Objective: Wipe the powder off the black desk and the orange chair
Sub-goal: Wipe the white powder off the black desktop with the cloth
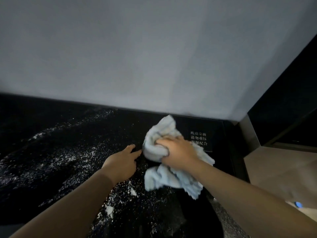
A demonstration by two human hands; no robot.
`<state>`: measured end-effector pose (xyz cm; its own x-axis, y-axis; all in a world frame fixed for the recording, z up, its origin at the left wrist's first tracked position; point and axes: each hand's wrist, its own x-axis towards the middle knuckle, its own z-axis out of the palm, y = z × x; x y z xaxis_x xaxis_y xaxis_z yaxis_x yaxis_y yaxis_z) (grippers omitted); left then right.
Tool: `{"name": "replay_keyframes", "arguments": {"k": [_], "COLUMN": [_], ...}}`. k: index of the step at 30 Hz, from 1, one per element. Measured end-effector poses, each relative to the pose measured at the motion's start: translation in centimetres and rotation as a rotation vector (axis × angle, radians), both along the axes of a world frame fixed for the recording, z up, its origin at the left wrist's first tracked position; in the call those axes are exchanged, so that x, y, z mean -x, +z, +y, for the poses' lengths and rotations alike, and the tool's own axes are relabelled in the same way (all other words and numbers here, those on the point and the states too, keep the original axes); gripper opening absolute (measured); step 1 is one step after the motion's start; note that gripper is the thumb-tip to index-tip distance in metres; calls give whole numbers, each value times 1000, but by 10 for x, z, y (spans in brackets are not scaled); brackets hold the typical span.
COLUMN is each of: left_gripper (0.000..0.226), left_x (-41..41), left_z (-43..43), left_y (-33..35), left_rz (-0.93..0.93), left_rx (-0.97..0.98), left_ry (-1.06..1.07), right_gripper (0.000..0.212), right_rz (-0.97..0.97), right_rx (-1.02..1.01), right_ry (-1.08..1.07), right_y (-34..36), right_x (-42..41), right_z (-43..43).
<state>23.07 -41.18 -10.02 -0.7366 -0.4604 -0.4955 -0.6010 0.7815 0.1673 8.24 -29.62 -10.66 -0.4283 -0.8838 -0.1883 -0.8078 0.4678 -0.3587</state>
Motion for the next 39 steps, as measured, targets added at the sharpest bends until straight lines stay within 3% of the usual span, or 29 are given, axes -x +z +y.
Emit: {"name": "replay_keyframes", "arguments": {"k": [3,5,7,10,14,18,20,21,23,25,27,29,32,34,36,37,39], "left_gripper": [51,51,49,47,49,53,56,58,60,58,57,58,58,58,57,56,56], "left_x": [-1,-2,-1,-1,-3,-5,-6,-7,-7,-7,-7,-8,-9,-11,-14,-17,-22], "left_z": [1,1,1,1,0,0,0,0,1,2,5,7,10,12,16,20,27], "left_y": [3,2,3,3,0,-3,-6,-7,-6,-7,-10,-14,-19,-21,-21,-21,-20], "left_rz": [-21,-22,-22,-31,20,35,83,103,113,111,94,64,50,55,52,47,39], "left_rx": [21,15,44,69,34,-11,-37,-35,-38,-53,-68,-76,-58,-43,-44,-42,-39], "left_ry": [-62,-71,-94,-98,-63,-17,35,49,71,62,44,34,23,12,0,-9,-24], "right_gripper": [47,51,56,66,66,54,52,54,64,68,65,62,59,61,46,41,48], "right_rz": [-105,82,176,138,152,138,-6,-118,-220,-83,62,122,206,40,-274,-342,-272], "right_rx": [113,175,84,-101,-195,-66,-45,-57,44,85,-95,-167,-47,66,131,187,326], "right_ry": [-164,-351,-389,-349,-203,54,238,275,156,-52,-168,-185,-3,165,293,312,119], "right_y": [16,22,24,10,-6,0,4,9,13,11,1,-10,-17,-12,-3,-1,-1], "right_x": [21,54,77,79,57,18,1,0,19,48,61,48,-1,-32,-41,-35,-7], "right_z": [4,-6,-25,-52,-61,-28,-4,4,5,-2,-3,4,33,58,75,79,79]}}
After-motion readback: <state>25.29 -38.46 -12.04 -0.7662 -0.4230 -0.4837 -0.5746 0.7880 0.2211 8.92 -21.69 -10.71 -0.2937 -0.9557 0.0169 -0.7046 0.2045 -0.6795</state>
